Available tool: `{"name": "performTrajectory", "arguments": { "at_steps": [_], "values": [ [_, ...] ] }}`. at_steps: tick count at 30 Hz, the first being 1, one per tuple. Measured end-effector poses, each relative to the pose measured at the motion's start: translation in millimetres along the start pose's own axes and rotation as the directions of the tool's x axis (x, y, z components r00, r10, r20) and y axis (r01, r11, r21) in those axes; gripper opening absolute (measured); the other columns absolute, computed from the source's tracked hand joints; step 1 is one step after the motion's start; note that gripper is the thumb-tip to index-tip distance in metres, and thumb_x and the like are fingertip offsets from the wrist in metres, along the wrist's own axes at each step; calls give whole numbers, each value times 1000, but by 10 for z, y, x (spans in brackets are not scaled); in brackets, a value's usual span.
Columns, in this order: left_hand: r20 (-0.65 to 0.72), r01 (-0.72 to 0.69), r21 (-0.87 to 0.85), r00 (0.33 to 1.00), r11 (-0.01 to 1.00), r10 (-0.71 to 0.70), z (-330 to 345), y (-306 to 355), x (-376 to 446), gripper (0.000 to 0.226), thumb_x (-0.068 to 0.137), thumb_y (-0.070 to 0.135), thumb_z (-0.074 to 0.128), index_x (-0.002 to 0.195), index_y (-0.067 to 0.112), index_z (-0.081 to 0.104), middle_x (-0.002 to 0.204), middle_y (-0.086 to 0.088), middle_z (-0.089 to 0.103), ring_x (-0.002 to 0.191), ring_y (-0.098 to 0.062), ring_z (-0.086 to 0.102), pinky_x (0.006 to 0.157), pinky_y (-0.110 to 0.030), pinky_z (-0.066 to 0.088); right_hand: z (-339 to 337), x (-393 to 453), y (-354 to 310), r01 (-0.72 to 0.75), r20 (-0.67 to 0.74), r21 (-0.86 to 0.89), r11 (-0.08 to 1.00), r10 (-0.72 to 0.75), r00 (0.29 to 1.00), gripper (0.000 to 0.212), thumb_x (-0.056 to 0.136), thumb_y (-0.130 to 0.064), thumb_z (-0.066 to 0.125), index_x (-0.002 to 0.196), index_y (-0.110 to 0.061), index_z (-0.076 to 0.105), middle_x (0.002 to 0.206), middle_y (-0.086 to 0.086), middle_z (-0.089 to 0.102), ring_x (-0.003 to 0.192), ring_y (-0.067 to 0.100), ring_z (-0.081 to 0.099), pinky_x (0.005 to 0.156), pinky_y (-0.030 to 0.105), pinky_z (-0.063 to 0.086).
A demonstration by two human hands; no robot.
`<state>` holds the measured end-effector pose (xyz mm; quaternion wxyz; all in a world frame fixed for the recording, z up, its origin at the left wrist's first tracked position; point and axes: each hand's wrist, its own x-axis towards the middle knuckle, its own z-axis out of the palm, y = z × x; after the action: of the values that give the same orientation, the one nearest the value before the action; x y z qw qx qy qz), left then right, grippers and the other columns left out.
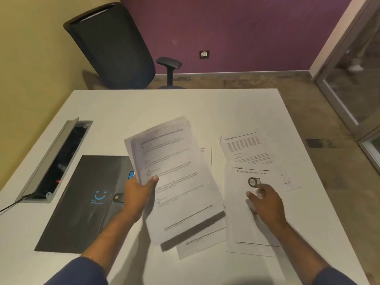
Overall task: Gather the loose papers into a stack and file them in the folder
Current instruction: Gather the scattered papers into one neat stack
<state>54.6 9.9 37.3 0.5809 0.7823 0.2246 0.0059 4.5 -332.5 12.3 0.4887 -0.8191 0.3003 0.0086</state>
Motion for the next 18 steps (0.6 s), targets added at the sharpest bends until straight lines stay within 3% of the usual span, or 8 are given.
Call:
{"name": "performTrajectory", "arguments": {
  "at_steps": [2,5,7,9,11,15,18],
  "values": [
    [33,108,31,994,994,-109,-85,-84,24,32,87,18,75,116,7,68,91,-1,73,81,-19,68,63,-24,51,-19,47,179,-80,-68,-216,973,67,995,58,76,-28,79,124,-7,56,126,17,60,120,34,52,93,38,43],
    [104,219,19,970,975,-220,-158,-203,0,36,87,9,74,121,1,65,111,-13,73,91,-26,69,74,-31,55,-42,87,288,-273,-178,-516,812,210,961,92,55,-54,84,125,-5,49,124,20,53,117,40,48,91,45,45],
    [168,267,12,949,964,-265,-177,-252,-52,35,87,2,72,121,-1,64,109,-12,75,82,-21,73,64,-24,57,-48,80,316,-376,-224,-576,726,302,926,103,41,-63,85,118,-7,46,121,19,52,114,38,50,90,43,45],
    [236,321,-23,922,947,-307,-179,-268,-111,31,87,-7,67,118,-5,63,92,-5,77,68,-17,76,51,-20,57,-58,94,359,-422,-241,-596,683,349,905,107,35,-65,86,116,-8,44,121,17,51,113,35,50,90,41,45],
    [274,345,-24,905,938,-326,-179,-289,-141,31,87,-11,65,118,-6,62,86,-2,76,64,-13,76,47,-18,56,-102,140,379,-456,-249,-604,654,389,887,109,34,-66,86,117,-9,44,121,17,49,113,34,49,90,41,43],
    [298,372,-22,888,928,-349,-166,-342,-116,36,88,-8,67,123,-5,61,99,-9,73,73,-18,74,48,-22,57,-245,269,466,-510,-265,-496,703,437,860,105,42,-57,91,119,-4,44,120,20,55,114,38,50,90,43,40],
    [304,376,-30,886,926,-350,-156,-369,-66,37,87,-6,68,123,-3,62,107,-12,74,82,-21,74,51,-21,58,-305,324,580,-445,-241,-387,808,378,894,58,70,-39,82,111,-7,57,110,19,65,107,41,56,91,45,43]
  ]
}}
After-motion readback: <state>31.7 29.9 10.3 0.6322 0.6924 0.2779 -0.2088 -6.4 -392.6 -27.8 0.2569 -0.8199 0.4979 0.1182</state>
